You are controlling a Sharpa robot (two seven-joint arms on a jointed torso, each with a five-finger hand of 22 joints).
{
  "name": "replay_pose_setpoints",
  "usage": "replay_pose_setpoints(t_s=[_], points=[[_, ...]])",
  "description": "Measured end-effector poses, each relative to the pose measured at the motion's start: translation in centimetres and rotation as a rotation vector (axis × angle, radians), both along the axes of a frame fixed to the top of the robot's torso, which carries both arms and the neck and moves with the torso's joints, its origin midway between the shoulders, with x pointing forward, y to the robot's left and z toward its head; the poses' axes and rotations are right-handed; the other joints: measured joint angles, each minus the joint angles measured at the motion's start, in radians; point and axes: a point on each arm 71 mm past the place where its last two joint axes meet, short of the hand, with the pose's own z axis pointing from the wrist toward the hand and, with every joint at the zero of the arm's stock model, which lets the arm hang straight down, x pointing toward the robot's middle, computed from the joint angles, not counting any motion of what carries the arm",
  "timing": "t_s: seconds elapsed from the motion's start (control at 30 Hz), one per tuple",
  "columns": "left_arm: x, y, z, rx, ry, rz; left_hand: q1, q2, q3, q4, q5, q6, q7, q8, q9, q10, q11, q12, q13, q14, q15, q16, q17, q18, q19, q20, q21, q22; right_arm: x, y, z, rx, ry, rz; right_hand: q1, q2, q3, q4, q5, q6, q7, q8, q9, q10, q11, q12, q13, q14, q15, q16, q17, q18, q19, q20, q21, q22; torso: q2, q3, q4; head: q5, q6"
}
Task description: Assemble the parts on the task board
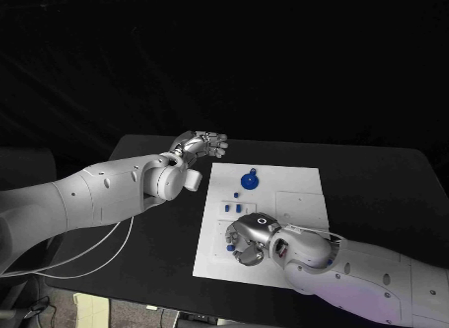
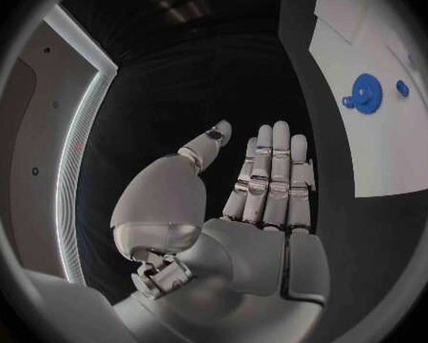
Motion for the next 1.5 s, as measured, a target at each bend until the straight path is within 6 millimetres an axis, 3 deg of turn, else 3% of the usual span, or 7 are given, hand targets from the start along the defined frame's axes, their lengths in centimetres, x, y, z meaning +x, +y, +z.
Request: replay_pose_setpoints(t_s=[0.27,0.47,0.7,0.8,1.03,1.23,1.5], points=[[0.0,0.0,0.0,0.000,0.000,0.000,0.000,0.000,0.000,0.000,0.000,0.000,0.000,0.000,0.000,0.000,0.000,0.000,0.000,0.000,0.000,0.000,0.000,0.000,0.000,0.000,0.000,0.000,-0.3,-1.0,0.6,0.066,0.010,-0.022,0.005,-0.005,0.000,0.005,0.022,0.000,0.000,0.000,-0.002,0.000,0.000,0.000,-0.004,0.000,0.000,0.000,0.000,0.000,0.000,0.000,-0.003,0.000,0.000,0.0005,-0.0004,-0.002,0.002],[0.0,0.2,0.0,0.001,0.000,0.003,0.000,0.000,0.000,0.000,0.000,0.000,0.000,0.000,0.000,0.000,0.000,0.000,0.000,0.000,0.000,0.000,0.001,0.000,0.000,0.000,0.000,0.001,1.3,-2.8,3.4,0.146,0.016,-0.085,0.005,-0.005,-0.009,0.020,0.029,-0.007,0.003,0.000,-0.002,0.017,-0.011,0.018,-0.003,0.000,0.000,0.000,0.000,0.000,0.000,0.001,-0.004,0.000,0.000,0.0007,-0.0011,-0.010,0.008],[0.0,0.7,0.0,0.004,0.000,0.010,0.000,0.000,0.000,0.000,0.000,0.000,0.000,0.000,0.000,0.000,0.000,0.000,0.000,0.000,0.000,0.000,0.001,0.000,0.000,0.000,0.000,0.001,4.6,-7.1,7.3,0.209,0.051,-0.222,-0.014,0.014,-0.056,0.028,0.012,0.002,-0.005,0.006,0.001,0.067,-0.026,0.095,0.048,0.013,-0.029,0.000,0.000,0.000,0.006,-0.002,-0.004,0.000,0.000,0.0012,-0.0026,-0.039,0.024],[0.0,0.7,0.0,0.004,0.000,0.010,0.000,0.000,0.000,0.000,0.000,0.000,0.000,0.000,0.000,0.000,0.000,0.000,0.000,0.000,0.000,0.000,0.002,0.000,0.000,0.000,0.000,0.001,5.9,-9.1,8.3,0.187,0.078,-0.267,-0.075,0.038,-0.085,0.068,-0.015,-0.002,-0.015,0.007,0.004,0.073,-0.029,0.172,0.108,0.019,-0.041,0.004,0.004,0.000,0.008,-0.003,0.002,0.000,-0.001,0.0018,-0.0033,-0.055,0.034],[0.0,0.7,-0.1,0.002,-0.001,0.007,-0.015,-0.007,-0.009,0.009,0.000,-0.006,-0.002,0.002,-0.002,0.000,0.000,0.000,0.000,0.000,0.000,-0.005,0.006,0.000,0.000,0.000,-0.003,0.002,7.5,-13.2,8.8,0.135,0.198,-0.381,-0.167,0.048,-0.072,0.125,-0.075,0.009,-0.056,0.007,0.030,0.060,-0.096,0.697,0.605,0.044,-0.083,0.037,0.035,0.024,0.034,-0.022,0.030,0.001,-0.003,0.0040,-0.0058,-0.087,0.050],[-0.1,0.8,-0.3,-0.004,-0.002,-0.001,-0.066,-0.019,-0.059,0.010,0.018,-0.007,0.000,0.006,-0.005,-0.004,-0.004,0.000,-0.003,0.000,0.000,-0.017,0.020,0.000,0.000,0.000,-0.008,0.004,7.6,-15.6,8.5,0.051,0.298,-0.458,-0.251,0.080,-0.087,0.151,-0.081,0.008,-0.057,0.012,0.056,0.027,-0.095,0.870,0.775,0.043,-0.084,0.090,0.092,0.026,0.040,-0.028,0.076,0.001,-0.006,0.0085,-0.0111,-0.106,0.052],[-0.3,1.0,-0.7,-0.008,0.001,-0.003,-0.087,-0.012,-0.069,0.017,0.010,-0.011,0.003,0.006,-0.007,-0.004,-0.004,0.000,-0.003,0.000,0.000,-0.017,0.022,0.000,0.000,0.000,-0.013,0.005,6.8,-18.1,7.6,-0.066,0.362,-0.533,-0.256,0.085,-0.087,0.151,-0.081,0.009,-0.056,0.015,0.058,0.023,-0.098,0.881,0.788,0.043,-0.083,0.090,0.098,0.026,0.040,-0.028,0.076,0.001,-0.012,0.0136,-0.0215,-0.123,0.046]])
